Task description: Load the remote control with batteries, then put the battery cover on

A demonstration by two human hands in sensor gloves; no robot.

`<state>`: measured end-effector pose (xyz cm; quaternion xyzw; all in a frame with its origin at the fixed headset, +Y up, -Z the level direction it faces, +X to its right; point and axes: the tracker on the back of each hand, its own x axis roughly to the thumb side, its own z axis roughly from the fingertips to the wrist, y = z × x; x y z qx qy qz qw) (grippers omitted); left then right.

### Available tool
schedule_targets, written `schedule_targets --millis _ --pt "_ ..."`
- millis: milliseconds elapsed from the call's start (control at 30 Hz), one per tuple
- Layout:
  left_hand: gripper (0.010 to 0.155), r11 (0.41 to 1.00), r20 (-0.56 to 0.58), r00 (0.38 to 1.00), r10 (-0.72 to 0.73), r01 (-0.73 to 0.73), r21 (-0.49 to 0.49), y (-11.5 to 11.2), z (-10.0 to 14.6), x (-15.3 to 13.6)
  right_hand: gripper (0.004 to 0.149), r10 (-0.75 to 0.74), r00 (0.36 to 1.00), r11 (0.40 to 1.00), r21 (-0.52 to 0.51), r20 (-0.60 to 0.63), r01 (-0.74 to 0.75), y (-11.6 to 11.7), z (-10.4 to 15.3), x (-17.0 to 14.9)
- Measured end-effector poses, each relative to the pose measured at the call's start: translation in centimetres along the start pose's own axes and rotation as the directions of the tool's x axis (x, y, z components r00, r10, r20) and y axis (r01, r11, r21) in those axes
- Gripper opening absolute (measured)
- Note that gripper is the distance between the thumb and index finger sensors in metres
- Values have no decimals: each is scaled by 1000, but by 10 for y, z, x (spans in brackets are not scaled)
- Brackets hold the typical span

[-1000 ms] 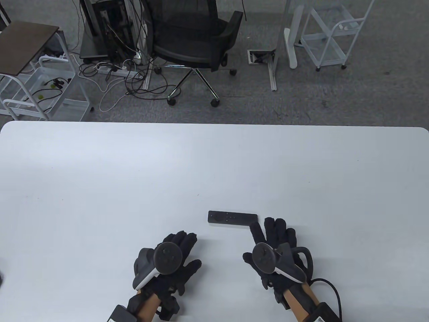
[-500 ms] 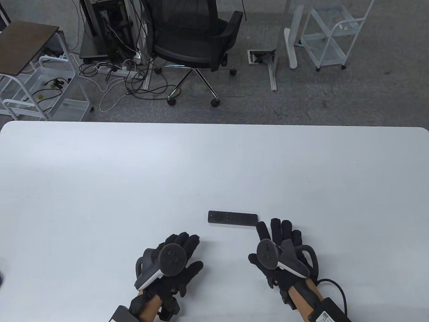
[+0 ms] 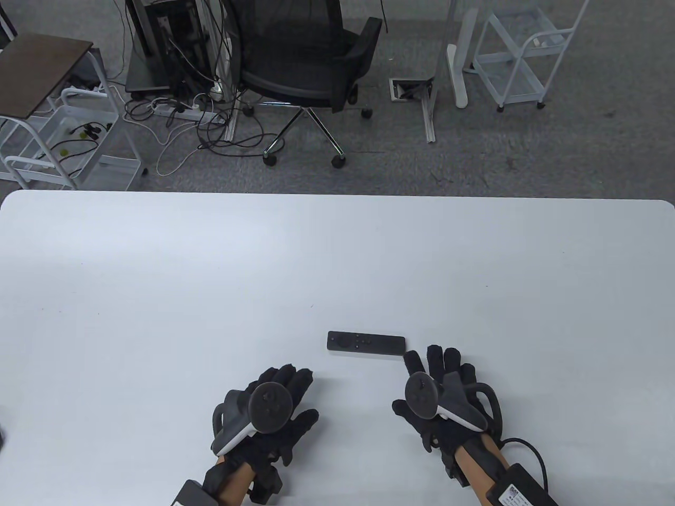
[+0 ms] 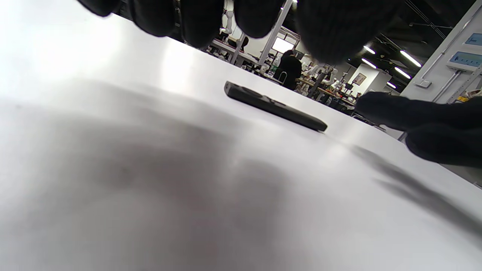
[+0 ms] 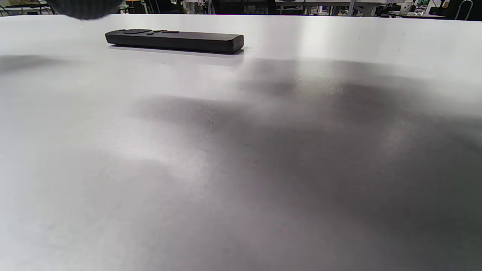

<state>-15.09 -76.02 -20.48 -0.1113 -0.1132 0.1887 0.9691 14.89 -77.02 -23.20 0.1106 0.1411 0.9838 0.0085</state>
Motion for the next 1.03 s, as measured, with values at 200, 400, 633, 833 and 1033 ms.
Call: schedule_targets --millis 200,400,633,833,1033 --pt "76 1000 1 1000 -5 5 -2 0 0 1 92 -5 1000 1000 -4 5 5 0 1 0" --pt "76 1000 -5 1000 -1 1 -2 0 0 0 92 -5 1000 1000 7 9 5 -1 1 1" --pt "76 1000 -9 1000 -2 2 -5 1 0 -1 92 -7 1000 1000 8 16 7 0 1 2" --pt "76 1000 -7 1000 -5 5 -6 1 0 -1 91 -10 1000 1000 13 18 10 1 2 3" --pt "76 1000 -5 1000 -7 7 -7 1 0 0 91 -10 1000 1000 13 22 9 1 2 4"
